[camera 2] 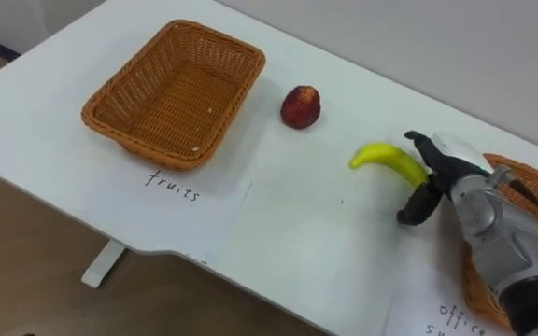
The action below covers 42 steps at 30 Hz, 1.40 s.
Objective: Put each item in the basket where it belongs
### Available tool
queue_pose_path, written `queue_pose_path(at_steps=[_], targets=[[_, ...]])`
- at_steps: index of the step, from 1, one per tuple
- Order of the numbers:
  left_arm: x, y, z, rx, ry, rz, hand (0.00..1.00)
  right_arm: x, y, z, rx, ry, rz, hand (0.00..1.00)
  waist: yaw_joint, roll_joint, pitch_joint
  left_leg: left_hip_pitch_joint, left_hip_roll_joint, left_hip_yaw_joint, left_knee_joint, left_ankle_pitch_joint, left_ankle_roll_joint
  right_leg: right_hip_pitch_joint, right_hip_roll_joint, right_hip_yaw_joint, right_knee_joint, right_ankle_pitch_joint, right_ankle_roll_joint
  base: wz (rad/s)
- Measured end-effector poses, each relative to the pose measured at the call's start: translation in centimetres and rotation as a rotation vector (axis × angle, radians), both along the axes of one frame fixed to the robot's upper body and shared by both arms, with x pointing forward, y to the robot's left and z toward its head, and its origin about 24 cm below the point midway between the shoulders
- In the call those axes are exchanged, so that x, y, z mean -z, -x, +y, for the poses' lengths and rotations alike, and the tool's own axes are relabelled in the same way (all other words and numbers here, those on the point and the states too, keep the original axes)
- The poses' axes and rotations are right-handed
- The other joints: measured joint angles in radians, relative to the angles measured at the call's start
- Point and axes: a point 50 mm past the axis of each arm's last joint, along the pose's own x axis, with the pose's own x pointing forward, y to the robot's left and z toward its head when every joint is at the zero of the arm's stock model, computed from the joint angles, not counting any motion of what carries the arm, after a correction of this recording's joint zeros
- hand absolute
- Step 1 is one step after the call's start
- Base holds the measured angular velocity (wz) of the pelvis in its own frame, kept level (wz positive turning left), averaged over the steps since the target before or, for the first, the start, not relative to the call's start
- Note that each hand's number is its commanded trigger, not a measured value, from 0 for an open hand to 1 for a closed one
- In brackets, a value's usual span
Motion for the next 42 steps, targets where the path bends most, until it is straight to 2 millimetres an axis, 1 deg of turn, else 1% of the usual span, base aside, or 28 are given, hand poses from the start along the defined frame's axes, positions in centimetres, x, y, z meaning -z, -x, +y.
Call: queue_pose_path(at_steps=[3, 4, 9, 12, 19, 24, 27, 28, 32, 34, 37, 38, 40, 41, 42], targets=[[0.0, -1.0, -0.5, 0.039, 0.002, -0.013, 0.0, -0.9, -0.9, 0.2, -0.012, 0.002, -0.03, 0.0, 0.0, 0.004, 0.0054, -0.035, 0.005, 0.0, 0.018, -0.002, -0.001, -0.031, 0.003, 0.001, 0.008, 0.005, -0.003, 0.0], [0.0, -1.3, -0.7, 0.052, 0.003, -0.012, 0.0, -1.0, -1.2, 0.4, -0.025, 0.007, -0.028, 0.0, 0.0, 0.01, 0.0097, -0.038, 0.007, 0.001, 0.023, -0.003, -0.001, -0.033, 0.006, 0.002, 0.008, 0.007, -0.003, -0.03], [0.0, -2.2, -1.2, 0.09, 0.008, -0.021, 0.0, -1.1, -1.4, 0.7, -0.034, 0.002, -0.03, 0.0, 0.002, 0.012, 0.0102, -0.053, 0.012, 0.002, 0.036, -0.008, -0.003, -0.045, 0.012, 0.011, 0.008, 0.011, -0.006, -0.05], [0.1, -2.4, -1.5, 0.104, 0.005, -0.016, 0.0, -1.1, -1.5, 0.5, -0.017, -0.016, -0.035, 0.0, 0.004, 0.014, 0.0101, -0.06, 0.014, 0.001, 0.045, -0.009, -0.003, -0.049, 0.014, 0.01, 0.01, 0.012, -0.008, 0.0], [0.3, -2.5, -1.8, 0.114, 0.009, -0.011, 0.0, -1.8, -2.1, 0.3, -0.006, -0.023, -0.062, 0.0, 0.002, 0.026, 0.0085, -0.086, 0.014, 0.002, 0.05, -0.007, -0.005, -0.082, 0.011, 0.009, 0.025, 0.018, -0.011, -0.02], [0.4, -2.5, -1.7, 0.111, 0.008, -0.007, 0.0, -1.9, -2.2, 0.1, -0.001, -0.024, -0.072, 0.0, -0.003, 0.039, 0.0022, -0.088, 0.014, 0.003, 0.05, -0.005, -0.005, -0.088, 0.009, 0.009, 0.029, 0.018, -0.012, 0.0], [0.4, -2.4, -1.7, 0.108, 0.002, -0.006, 0.0, -2.1, -2.3, 0.2, -0.008, -0.025, -0.081, 0.0, -0.004, 0.041, 0.0019, -0.09, 0.015, 0.004, 0.049, -0.002, -0.006, -0.095, 0.009, 0.011, 0.032, 0.019, -0.013, -0.01], [0.4, -2.5, -1.7, 0.108, 0.003, -0.005, 0.0, -2.3, -2.5, 0.3, -0.013, -0.023, -0.087, 0.0, -0.004, 0.038, 0.0003, -0.093, 0.016, 0.007, 0.049, 0.0, -0.007, -0.101, 0.01, 0.013, 0.035, 0.02, -0.015, -0.06], [0.5, -2.6, -1.6, 0.092, 0.013, -0.013, 0.0, -2.6, -2.8, 0.3, -0.015, -0.032, -0.091, 0.0, 0.001, 0.038, 0.0005, -0.099, 0.019, 0.015, 0.049, 0.004, -0.008, -0.117, 0.011, 0.023, 0.043, 0.022, -0.018, -0.08], [0.3, -3.0, -1.5, 0.098, 0.01, -0.027, 0.0, -2.7, -2.9, 0.3, -0.017, -0.034, -0.085, 0.0, 0.013, 0.03, -0.0011, -0.1, 0.025, 0.024, 0.048, 0.005, -0.01, -0.122, 0.013, 0.024, 0.042, 0.024, -0.022, -0.13], [-0.1, -3.5, -1.2, 0.111, 0.0, -0.049, 0.0, -2.6, -2.9, 0.3, -0.022, -0.032, -0.063, 0.0, 0.023, 0.022, -0.0007, -0.098, 0.027, 0.024, 0.043, 0.008, -0.014, -0.121, 0.013, 0.016, 0.042, 0.023, -0.025, -0.02], [-0.2, -3.5, -1.1, 0.112, -0.002, -0.051, 0.0, -2.6, -3.0, 0.3, -0.028, -0.026, -0.058, 0.0, 0.023, 0.02, 0.001, -0.099, 0.027, 0.023, 0.044, 0.008, -0.015, -0.122, 0.013, 0.014, 0.041, 0.023, -0.026, 0.0], [-0.4, -3.7, -0.8, 0.117, -0.01, -0.054, 0.0, -2.6, -3.1, 0.5, -0.048, -0.02, -0.035, 0.0, 0.027, 0.007, 0.0087, -0.105, 0.029, 0.02, 0.044, 0.01, -0.018, -0.12, 0.011, 0.002, 0.025, 0.023, -0.033, 0.0], [-0.4, -3.7, -0.7, 0.119, -0.012, -0.054, 0.0, -2.6, -3.1, 0.4, -0.051, -0.023, -0.026, 0.0, 0.03, 0.003, 0.0106, -0.107, 0.03, 0.02, 0.044, 0.01, -0.018, -0.12, 0.012, 0.001, 0.022, 0.024, -0.034, 0.0], [-0.4, -3.7, -0.6, 0.12, -0.012, -0.053, 0.0, -2.4, -3.0, 0.4, -0.058, -0.023, 0.001, 0.0, 0.039, -0.007, 0.0108, -0.106, 0.032, 0.02, 0.046, 0.011, -0.019, -0.118, 0.013, -0.002, 0.022, 0.024, -0.034, 0.0]])
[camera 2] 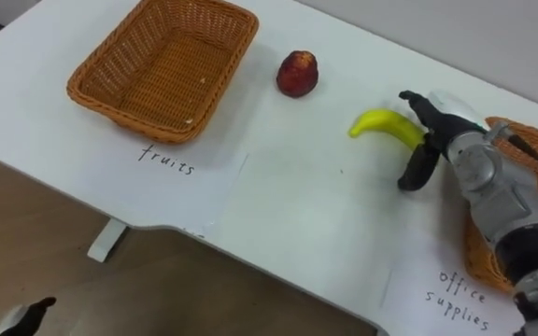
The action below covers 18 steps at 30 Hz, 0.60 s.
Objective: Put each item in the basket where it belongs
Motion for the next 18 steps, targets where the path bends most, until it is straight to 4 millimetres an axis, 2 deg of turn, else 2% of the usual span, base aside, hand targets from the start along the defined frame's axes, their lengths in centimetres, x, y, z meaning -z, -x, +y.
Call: queue_pose_path(at_steps=[3, 5, 7, 10, 18], targets=[[0.0, -0.3, -0.1, 0.016, 0.018, 0.0, 0.0, 0.2, -0.1, -0.2, -0.008, 0.011, 0.056, 0.0, 0.013, -0.014, 0.006, -0.004, -0.001, -0.014, 0.005, 0.0, 0.0, 0.008, 0.0, -0.024, -0.007, 0.0, 0.0, 0.14], [-0.2, -0.6, 0.0, 0.038, 0.023, -0.006, 0.0, 0.1, -0.3, -0.2, -0.02, 0.034, 0.081, 0.0, 0.021, -0.017, 0.0072, -0.012, -0.001, -0.02, 0.007, 0.0, 0.0, 0.005, 0.001, -0.03, -0.007, 0.0, 0.0, 0.11], [-0.5, -1.1, 0.2, 0.054, 0.027, -0.015, 0.0, 0.0, -0.1, -0.7, -0.028, 0.057, 0.116, 0.0, 0.044, -0.017, 0.0077, -0.012, -0.002, -0.023, 0.005, -0.001, 0.0, 0.005, 0.003, -0.035, -0.006, 0.0, 0.0, 0.02], [-0.8, -1.2, 0.7, 0.064, 0.018, -0.019, 0.0, -0.1, -0.1, -0.7, -0.049, 0.081, 0.15, 0.0, 0.045, -0.016, 0.0085, -0.015, -0.005, -0.038, 0.005, -0.001, -0.001, 0.01, 0.003, -0.057, -0.006, 0.0, 0.0, 0.13], [-1.1, -1.3, 1.3, 0.075, 0.001, -0.017, 0.0, -0.5, 0.0, -1.2, -0.051, 0.089, 0.177, 0.0, 0.063, -0.017, 0.0107, -0.032, -0.006, -0.046, 0.005, -0.001, -0.003, -0.003, 0.005, -0.061, -0.006, 0.0, 0.0, 0.02]])
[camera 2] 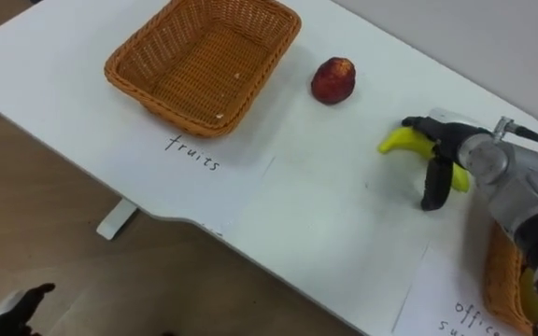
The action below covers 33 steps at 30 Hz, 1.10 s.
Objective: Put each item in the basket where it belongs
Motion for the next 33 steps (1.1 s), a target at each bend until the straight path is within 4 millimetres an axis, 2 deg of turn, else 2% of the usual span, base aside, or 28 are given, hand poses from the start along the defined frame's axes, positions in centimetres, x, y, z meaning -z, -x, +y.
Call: queue_pose_path(at_steps=[5, 6, 7, 8, 16, 26, 27, 30, 33], targets=[[0.0, 0.0, 0.0, 0.0, 0.001, -0.001, 0.0, 0.0, 0.0, 0.1, -0.01, 0.009, 0.003, 0.0, 0.002, 0.0, 0.0, -0.002, 0.001, 0.001, 0.0, 0.0, -0.001, -0.003, 0.0, 0.001, 0.0, 0.0, 0.0, 0.0], [0.0, 0.0, 0.0, 0.001, 0.001, -0.001, 0.0, -0.1, 0.0, 0.1, -0.015, 0.012, 0.002, 0.36, 0.002, 0.0, 0.0, -0.004, 0.001, 0.001, 0.0, 0.001, -0.001, -0.005, 0.0, 0.002, 0.002, 0.0, 0.0, 0.0], [0.0, 0.0, 0.0, 0.001, 0.001, -0.001, 0.0, -0.2, 0.0, 0.1, -0.017, 0.013, 0.0, 0.63, 0.002, 0.0, 0.0, -0.005, 0.001, 0.002, 0.0, 0.001, -0.001, -0.007, 0.0, 0.003, 0.003, 0.0, 0.0, 0.0], [0.0, 0.0, 0.0, 0.001, 0.001, -0.001, 0.0, -0.3, 0.0, 0.2, -0.02, 0.014, -0.001, 1.0, 0.002, 0.0, 0.0001, -0.006, 0.001, 0.003, 0.0, 0.001, -0.001, -0.01, 0.0, 0.004, 0.005, 0.0, 0.0, 0.0], [0.0, 0.0, 0.0, 0.003, 0.001, -0.005, 0.0, -1.2, -0.4, -0.1, 0.003, 0.021, -0.096, 1.0, 0.006, 0.008, 0.0056, -0.006, 0.002, 0.004, -0.001, 0.001, -0.002, -0.014, 0.0, 0.005, 0.009, 0.0, 0.0, 0.0], [0.2, 0.1, 0.0, -0.003, 0.002, 0.004, 0.0, -1.2, -0.4, 0.3, -0.015, 0.026, -0.124, 1.0, 0.009, 0.003, 0.0021, 0.007, 0.002, 0.016, -0.014, 0.002, -0.002, -0.009, 0.002, 0.021, 0.001, 0.0, 0.0, -0.02], [0.2, 0.3, 0.0, -0.009, 0.003, 0.009, 0.0, -1.3, -0.4, 0.4, -0.02, 0.023, -0.131, 1.0, 0.004, -0.002, -0.0015, 0.008, 0.002, 0.016, -0.013, 0.002, -0.002, -0.004, 0.003, 0.015, -0.005, 0.0, 0.0, 0.04], [0.3, 0.5, 0.0, -0.013, 0.005, 0.015, 0.0, -1.1, -0.2, 0.5, -0.02, 0.018, -0.131, 1.0, 0.0, 0.004, 0.0026, 0.021, 0.003, 0.015, -0.015, 0.001, -0.002, 0.01, 0.004, 0.011, -0.008, 0.0, 0.0, 0.03], [0.3, 0.5, 0.0, -0.013, 0.004, 0.013, 0.0, -1.1, -0.2, 0.7, -0.031, 0.014, -0.135, 1.0, 0.0, 0.004, 0.0015, 0.023, 0.004, 0.016, -0.018, 0.001, -0.002, 0.01, 0.004, 0.015, -0.008, 0.0, 0.0, -0.01]])
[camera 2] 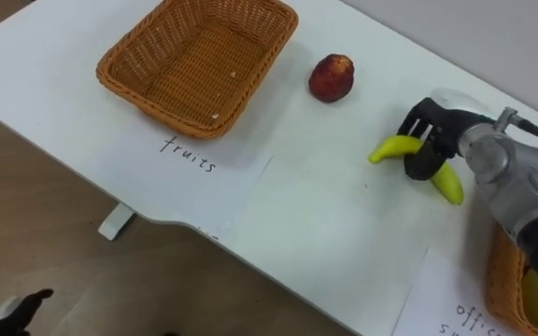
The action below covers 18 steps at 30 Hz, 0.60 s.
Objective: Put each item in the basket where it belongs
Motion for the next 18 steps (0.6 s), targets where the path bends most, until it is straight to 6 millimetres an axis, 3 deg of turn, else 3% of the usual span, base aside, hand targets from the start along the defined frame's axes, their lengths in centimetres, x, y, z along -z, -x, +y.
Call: queue_pose_path(at_steps=[11, 18], targets=[[-0.5, -0.1, 0.0, 0.007, -0.001, -0.033, 0.0, 0.7, 0.7, 1.1, -0.054, -0.018, 0.016, 1.0, 0.0, 0.003, -0.005, 0.032, 0.0, 0.011, -0.009, 0.0, 0.0, 0.022, -0.004, 0.015, -0.001, 0.0, 0.0, -0.03], [-0.7, 0.3, 0.2, 0.002, 0.001, -0.056, 0.0, 1.7, 1.7, 2.7, -0.178, 0.028, 0.063, 1.0, -0.013, 0.007, -0.0192, 0.072, -0.001, 0.013, -0.018, 0.0, 0.0, 0.06, -0.007, 0.017, -0.005, 0.0, 0.0, 0.0]])
